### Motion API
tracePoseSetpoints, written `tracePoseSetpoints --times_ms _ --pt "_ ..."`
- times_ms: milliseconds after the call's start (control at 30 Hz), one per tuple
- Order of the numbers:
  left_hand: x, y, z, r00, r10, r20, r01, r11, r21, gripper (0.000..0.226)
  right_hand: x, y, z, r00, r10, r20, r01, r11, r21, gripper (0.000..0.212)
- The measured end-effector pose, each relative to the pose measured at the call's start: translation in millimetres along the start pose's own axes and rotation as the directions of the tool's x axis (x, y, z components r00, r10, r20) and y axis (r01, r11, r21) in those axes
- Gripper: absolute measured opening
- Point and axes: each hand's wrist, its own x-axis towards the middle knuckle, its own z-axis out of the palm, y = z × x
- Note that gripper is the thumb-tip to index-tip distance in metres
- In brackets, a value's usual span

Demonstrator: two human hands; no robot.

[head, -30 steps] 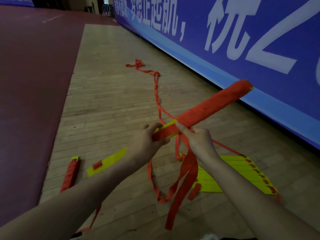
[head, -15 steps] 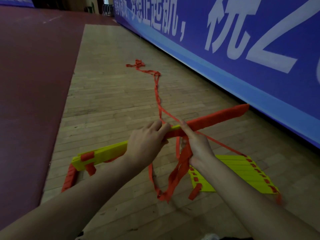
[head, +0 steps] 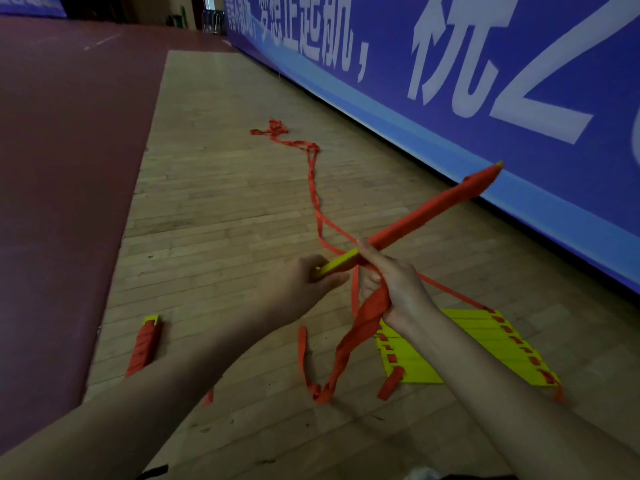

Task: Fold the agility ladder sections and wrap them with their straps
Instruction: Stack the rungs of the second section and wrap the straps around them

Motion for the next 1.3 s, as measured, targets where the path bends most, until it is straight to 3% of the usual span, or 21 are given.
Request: tracePoseSetpoints --times_ms 100,233,367,433,533,633,733,867,900,967,1067,1167,1233,1300 --pt "-2.0 2.2 -7.4 0.967 -0.086 0.241 0.174 0.912 -0.371 0.043 -1.8 -6.3 0.8 0.997 -0.045 0.066 0.043 0.998 0.043 0.026" --pt "-3.7 -5.2 -14.1 0.892 -0.055 0.448 0.327 0.763 -0.557 0.056 -4.8 -17.6 -1.2 0.988 -0.083 0.129 0.074 0.995 0.07 0.018" --pt "-2.4 -14.0 -14.0 0.84 0.05 0.54 0.434 0.536 -0.724 0.045 -7.1 -22.7 -4.5 0.974 -0.12 0.193 0.114 0.993 0.045 0.016" --pt "-3.3 -16.6 -13.8 0.844 0.074 0.531 0.445 0.457 -0.77 0.029 -7.8 -24.0 -5.2 0.966 -0.133 0.221 0.138 0.99 -0.006 0.017" --pt "-4.7 -17.9 -14.2 0.876 0.101 0.471 0.382 0.449 -0.807 0.016 -6.7 -24.7 -9.1 0.967 -0.138 0.213 0.176 0.97 -0.166 0.014" --pt "-3.5 -17.7 -14.5 0.913 0.047 0.404 0.344 0.443 -0.828 0.017 -7.5 -20.2 -13.0 0.971 -0.147 0.186 0.212 0.891 -0.402 0.017" --pt "-0.3 -20.6 -12.9 0.934 -0.016 0.358 0.323 0.469 -0.822 0.02 -8.3 -17.1 -12.1 0.973 -0.185 0.14 0.229 0.857 -0.461 0.016" --pt "2.9 -17.1 2.8 0.946 -0.154 0.286 0.325 0.432 -0.841 0.027 -8.8 -19.8 -11.3 0.962 -0.26 0.076 0.258 0.793 -0.552 0.02" --pt "3.5 -14.1 8.2 0.956 -0.184 0.228 0.29 0.473 -0.832 0.031 -9.1 -18.4 -10.7 0.96 -0.272 0.066 0.261 0.781 -0.567 0.024" --pt "6.3 -12.8 18.1 0.979 -0.2 0.04 0.166 0.668 -0.725 0.037 -10.1 -14.5 -6.7 0.953 -0.302 0.016 0.254 0.77 -0.585 0.031" --pt "4.8 -13.5 19.3 0.976 -0.021 -0.217 -0.047 0.951 -0.305 0.037 -10.7 -9.3 3.5 0.934 -0.352 -0.059 0.233 0.727 -0.646 0.038" --pt "-3.3 -5.9 13.3 0.93 0.191 -0.315 -0.159 0.979 0.125 0.031 -12.7 -10.7 9.5 0.928 -0.339 -0.155 0.169 0.752 -0.637 0.048" --pt "-6.4 -1.0 12.0 0.906 0.271 -0.324 -0.207 0.954 0.219 0.021 -13.0 -11.8 9.1 0.935 -0.301 -0.186 0.143 0.803 -0.579 0.047" --pt "-5.7 -3.2 14.1 0.915 0.255 -0.312 -0.211 0.963 0.168 0.017 -13.7 -14.0 8.0 0.944 -0.272 -0.184 0.151 0.857 -0.492 0.044"
